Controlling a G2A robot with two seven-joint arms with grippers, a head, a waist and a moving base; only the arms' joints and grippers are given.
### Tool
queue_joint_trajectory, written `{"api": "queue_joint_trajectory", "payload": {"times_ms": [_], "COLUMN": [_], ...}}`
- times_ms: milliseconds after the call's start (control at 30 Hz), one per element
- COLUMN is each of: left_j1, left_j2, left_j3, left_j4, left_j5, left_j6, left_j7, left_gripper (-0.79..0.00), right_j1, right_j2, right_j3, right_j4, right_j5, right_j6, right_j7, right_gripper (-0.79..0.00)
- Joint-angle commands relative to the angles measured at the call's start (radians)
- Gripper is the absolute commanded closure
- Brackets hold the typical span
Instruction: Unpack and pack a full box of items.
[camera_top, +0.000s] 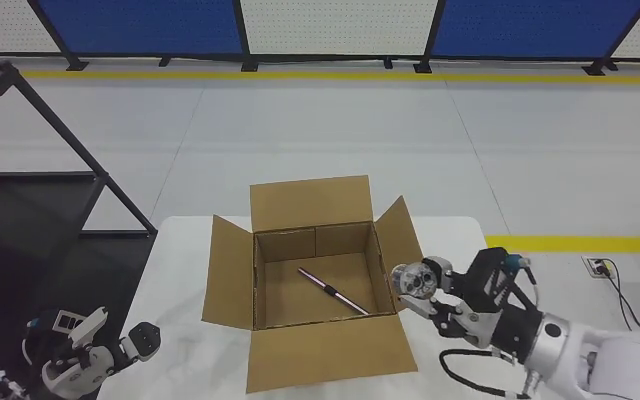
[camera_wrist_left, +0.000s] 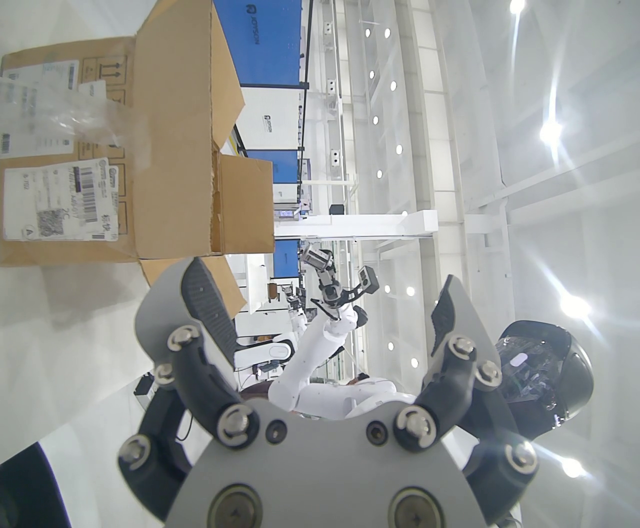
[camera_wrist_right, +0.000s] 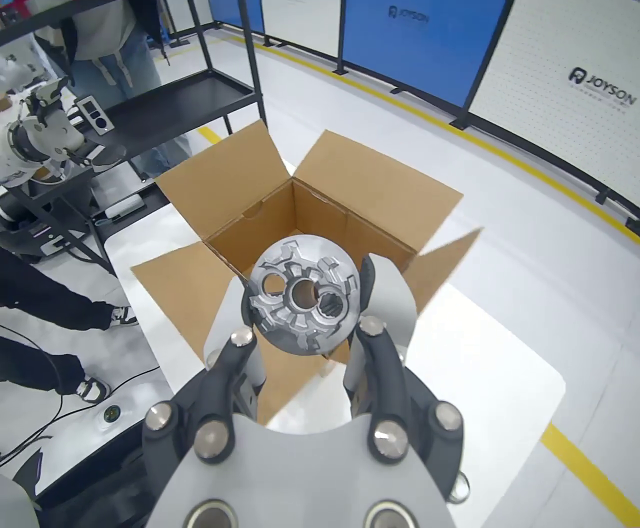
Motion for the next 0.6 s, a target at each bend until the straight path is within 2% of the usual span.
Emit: {"api": "queue_joint_trajectory", "payload": {"times_ms": [0,133,233,567], "left_j1": [0.0,0.0,0.0,0.0], "left_j2": [0.0,0.0,0.0,0.0], "left_j3": [0.0,0.0,0.0,0.0], "left_j4": [0.0,0.0,0.0,0.0], "left_j5": [0.0,0.0,0.0,0.0], "left_j6": [0.0,0.0,0.0,0.0], "left_j7": [0.0,0.0,0.0,0.0], "left_gripper": [-0.785,-0.785,-0.785,-0.785], "right_j1": [0.095,0.24,0.311,0.327], "right_j2": [-0.008,-0.031,-0.049,-0.053], "right_j3": [-0.12,-0.309,-0.406,-0.422], "right_j4": [0.035,0.127,0.193,0.211], "right_j5": [-0.059,-0.142,-0.198,-0.203], "right_j6": [0.065,0.179,0.249,0.26], "right_j7": [-0.005,-0.03,-0.059,-0.057], "right_gripper": [0.0,0.0,0.0,0.0]}}
